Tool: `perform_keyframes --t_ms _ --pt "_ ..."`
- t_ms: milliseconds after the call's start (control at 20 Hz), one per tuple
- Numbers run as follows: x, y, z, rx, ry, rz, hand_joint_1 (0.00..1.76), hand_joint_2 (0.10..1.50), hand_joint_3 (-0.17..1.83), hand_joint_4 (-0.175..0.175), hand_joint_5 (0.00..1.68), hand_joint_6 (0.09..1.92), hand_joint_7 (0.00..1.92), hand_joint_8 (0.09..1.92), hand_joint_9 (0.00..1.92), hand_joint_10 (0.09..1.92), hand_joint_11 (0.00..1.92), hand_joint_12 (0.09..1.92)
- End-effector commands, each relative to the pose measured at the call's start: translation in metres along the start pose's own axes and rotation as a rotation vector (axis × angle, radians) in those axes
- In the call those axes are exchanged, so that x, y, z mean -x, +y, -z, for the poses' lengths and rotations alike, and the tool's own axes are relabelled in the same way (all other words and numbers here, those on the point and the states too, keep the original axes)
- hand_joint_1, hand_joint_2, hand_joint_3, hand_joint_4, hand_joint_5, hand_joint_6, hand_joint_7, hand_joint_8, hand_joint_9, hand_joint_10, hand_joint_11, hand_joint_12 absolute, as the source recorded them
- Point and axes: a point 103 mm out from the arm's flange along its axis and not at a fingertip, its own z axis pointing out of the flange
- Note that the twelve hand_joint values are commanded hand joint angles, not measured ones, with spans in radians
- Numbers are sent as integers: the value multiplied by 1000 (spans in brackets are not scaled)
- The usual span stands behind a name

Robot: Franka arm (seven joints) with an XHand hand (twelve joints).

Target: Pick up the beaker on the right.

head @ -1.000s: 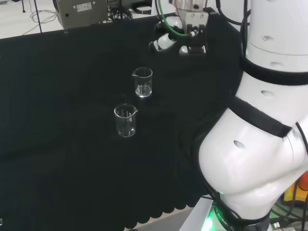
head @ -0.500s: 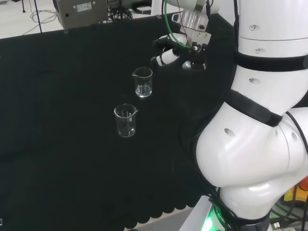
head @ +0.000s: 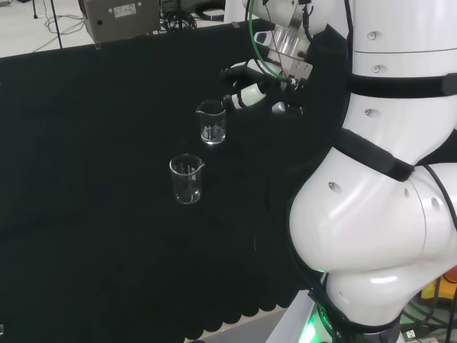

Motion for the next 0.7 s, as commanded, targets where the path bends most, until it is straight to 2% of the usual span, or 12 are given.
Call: perform_keyframes --t_ms 50,550,700 --pt "2 6 -14 8 78 46 815 578 471 -41 494 87 354 683 516 637 121 1411" --pt "8 22 -37 9 142 79 889 546 529 -44 526 87 355 675 523 604 123 1399" --pt "9 29 -43 -6 164 97 894 543 535 -45 526 87 349 673 517 600 121 1399"
